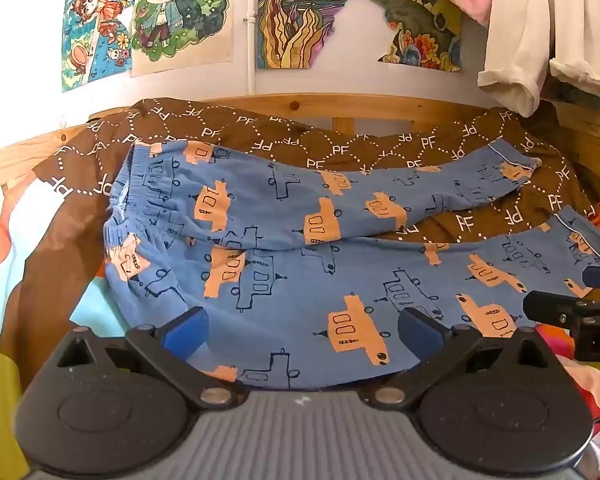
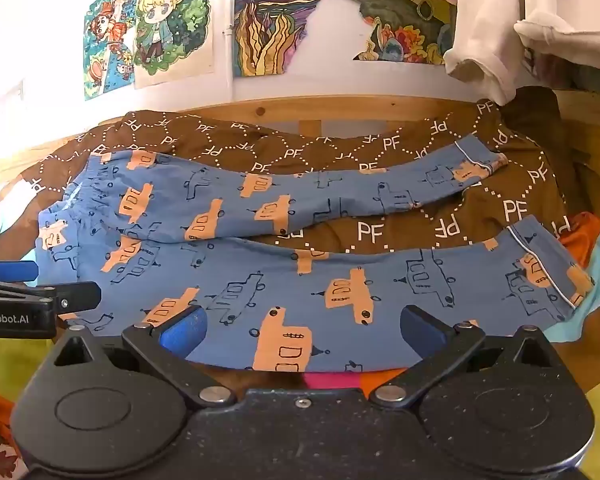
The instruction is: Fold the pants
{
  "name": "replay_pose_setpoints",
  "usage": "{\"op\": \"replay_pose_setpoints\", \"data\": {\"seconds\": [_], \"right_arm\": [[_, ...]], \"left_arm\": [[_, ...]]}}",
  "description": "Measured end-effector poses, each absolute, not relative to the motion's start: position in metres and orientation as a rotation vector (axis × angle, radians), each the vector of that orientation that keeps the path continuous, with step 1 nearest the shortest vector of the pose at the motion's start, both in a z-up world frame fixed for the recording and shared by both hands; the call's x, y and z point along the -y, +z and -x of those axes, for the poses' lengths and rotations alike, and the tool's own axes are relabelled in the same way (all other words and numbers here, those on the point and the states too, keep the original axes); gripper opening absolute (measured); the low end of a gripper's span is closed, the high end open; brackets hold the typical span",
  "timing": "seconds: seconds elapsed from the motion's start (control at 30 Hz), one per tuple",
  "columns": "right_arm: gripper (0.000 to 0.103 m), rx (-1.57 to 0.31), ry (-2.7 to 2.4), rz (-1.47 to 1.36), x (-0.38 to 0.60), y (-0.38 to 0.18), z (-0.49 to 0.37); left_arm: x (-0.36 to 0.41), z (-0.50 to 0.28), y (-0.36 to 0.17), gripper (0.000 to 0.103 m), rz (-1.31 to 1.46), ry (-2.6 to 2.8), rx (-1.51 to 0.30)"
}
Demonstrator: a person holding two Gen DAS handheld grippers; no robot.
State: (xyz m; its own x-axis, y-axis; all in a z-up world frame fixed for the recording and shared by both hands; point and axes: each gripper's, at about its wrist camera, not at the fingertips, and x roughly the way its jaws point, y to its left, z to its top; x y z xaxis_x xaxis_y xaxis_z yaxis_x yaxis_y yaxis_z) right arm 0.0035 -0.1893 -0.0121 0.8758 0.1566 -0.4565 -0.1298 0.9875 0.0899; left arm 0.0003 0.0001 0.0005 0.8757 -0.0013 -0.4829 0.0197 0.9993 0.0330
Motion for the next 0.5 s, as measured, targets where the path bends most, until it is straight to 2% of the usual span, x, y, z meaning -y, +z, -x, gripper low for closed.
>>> {"op": "replay_pose_setpoints", "data": {"seconds": [0.5], "right_arm": [[0.102,-0.486,0.149,-0.059,0.1899,-0.0126,-0.0046]], "left_arm": [[-0.0002,-0.0008,-0.0009,0.103,-0.046,-0.005,-0.505]]}}
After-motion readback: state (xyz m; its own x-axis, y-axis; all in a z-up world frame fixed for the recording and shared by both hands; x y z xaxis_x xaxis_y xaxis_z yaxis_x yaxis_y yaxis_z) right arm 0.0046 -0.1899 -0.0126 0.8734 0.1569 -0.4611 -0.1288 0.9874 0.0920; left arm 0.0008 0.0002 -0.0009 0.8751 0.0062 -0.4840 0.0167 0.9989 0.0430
